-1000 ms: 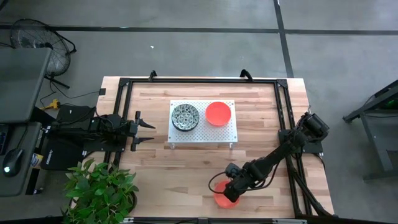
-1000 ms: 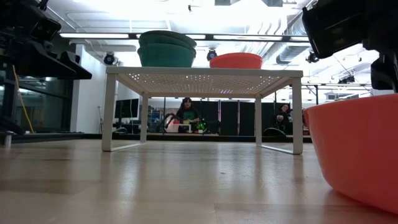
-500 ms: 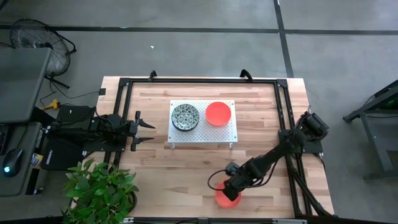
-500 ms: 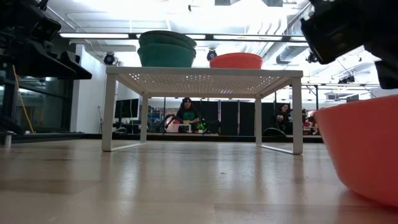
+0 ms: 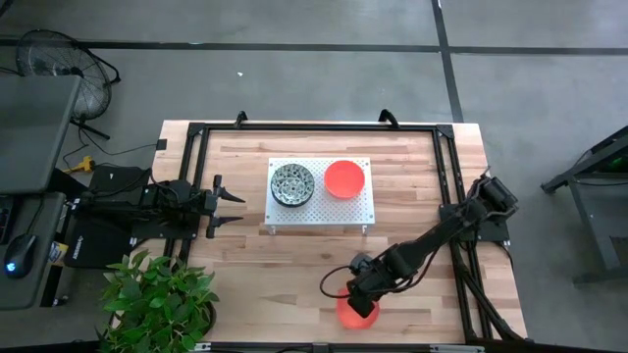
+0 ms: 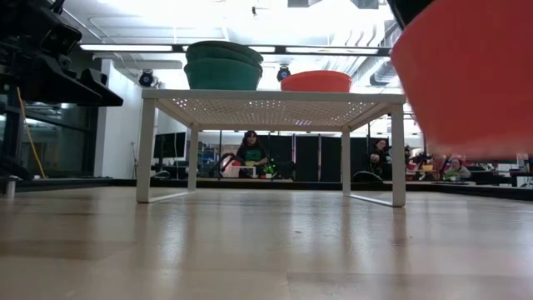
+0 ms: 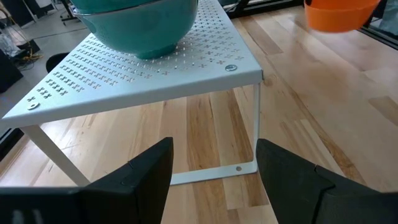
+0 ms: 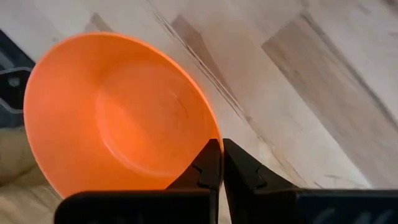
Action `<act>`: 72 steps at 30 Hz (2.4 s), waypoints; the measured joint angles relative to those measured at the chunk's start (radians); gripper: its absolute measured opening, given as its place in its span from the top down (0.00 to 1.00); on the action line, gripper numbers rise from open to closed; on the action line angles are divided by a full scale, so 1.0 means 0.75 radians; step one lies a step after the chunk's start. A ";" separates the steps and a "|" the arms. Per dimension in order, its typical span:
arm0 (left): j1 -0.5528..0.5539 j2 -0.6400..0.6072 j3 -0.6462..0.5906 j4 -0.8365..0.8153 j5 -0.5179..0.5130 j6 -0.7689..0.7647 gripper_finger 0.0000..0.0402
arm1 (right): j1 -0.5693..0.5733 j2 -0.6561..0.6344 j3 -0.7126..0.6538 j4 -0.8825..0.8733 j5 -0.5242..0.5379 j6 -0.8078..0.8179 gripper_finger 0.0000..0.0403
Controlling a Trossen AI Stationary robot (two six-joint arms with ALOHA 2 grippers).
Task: Pick & Place Mini bowls
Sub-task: Stack the orange bowl on the orange bowl on the shelf
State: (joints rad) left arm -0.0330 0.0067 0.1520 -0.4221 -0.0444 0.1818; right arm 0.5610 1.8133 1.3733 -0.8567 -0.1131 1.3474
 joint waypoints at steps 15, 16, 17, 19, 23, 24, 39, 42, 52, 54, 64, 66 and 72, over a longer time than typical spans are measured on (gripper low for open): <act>0.000 0.000 0.000 0.001 -0.001 0.001 0.44 | -0.184 -0.003 0.728 -0.875 0.169 -0.323 1.00; 0.000 0.000 0.000 0.001 0.000 0.001 0.44 | -0.212 -0.003 0.779 -0.928 0.201 -0.341 1.00; 0.000 0.000 0.000 0.000 0.000 0.000 0.44 | -0.242 -0.004 0.827 -0.957 0.232 -0.360 1.00; 0.000 0.000 0.000 0.001 0.000 0.000 0.44 | -0.307 -0.022 0.887 -0.945 0.284 -0.430 1.00; 0.000 0.000 0.000 0.000 0.000 0.000 0.44 | -0.456 -0.041 0.970 -0.952 0.363 -0.512 1.00; 0.000 0.001 0.000 0.000 0.000 0.000 0.44 | -0.495 -0.049 0.972 -0.946 0.383 -0.538 1.00; 0.000 0.001 0.000 0.000 0.000 0.000 0.44 | -1.002 -0.081 0.971 -0.922 0.277 -0.787 1.00; 0.000 0.001 0.000 0.000 0.000 0.000 0.44 | -1.038 -0.081 0.971 -0.922 0.242 -0.822 1.00; 0.000 0.000 0.000 0.000 0.000 0.001 0.44 | -1.108 -0.081 0.944 -0.930 0.186 -0.796 1.00; 0.000 0.000 0.000 0.000 0.000 0.000 0.44 | -1.119 -0.081 0.910 -0.924 0.160 -0.755 1.00; 0.000 0.000 0.000 0.000 0.000 0.001 0.44 | -1.133 -0.079 0.733 -0.832 0.107 -0.630 1.00; 0.000 0.000 0.000 0.001 0.000 0.001 0.44 | -1.133 -0.080 0.706 -0.813 0.107 -0.613 1.00; 0.000 0.000 0.000 0.000 0.000 0.000 0.44 | -1.132 -0.080 0.605 -0.779 0.086 -0.596 1.00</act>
State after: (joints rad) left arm -0.0331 0.0067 0.1521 -0.4220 -0.0444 0.1820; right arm -0.2878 1.7535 1.8272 -1.4408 -0.0489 0.9006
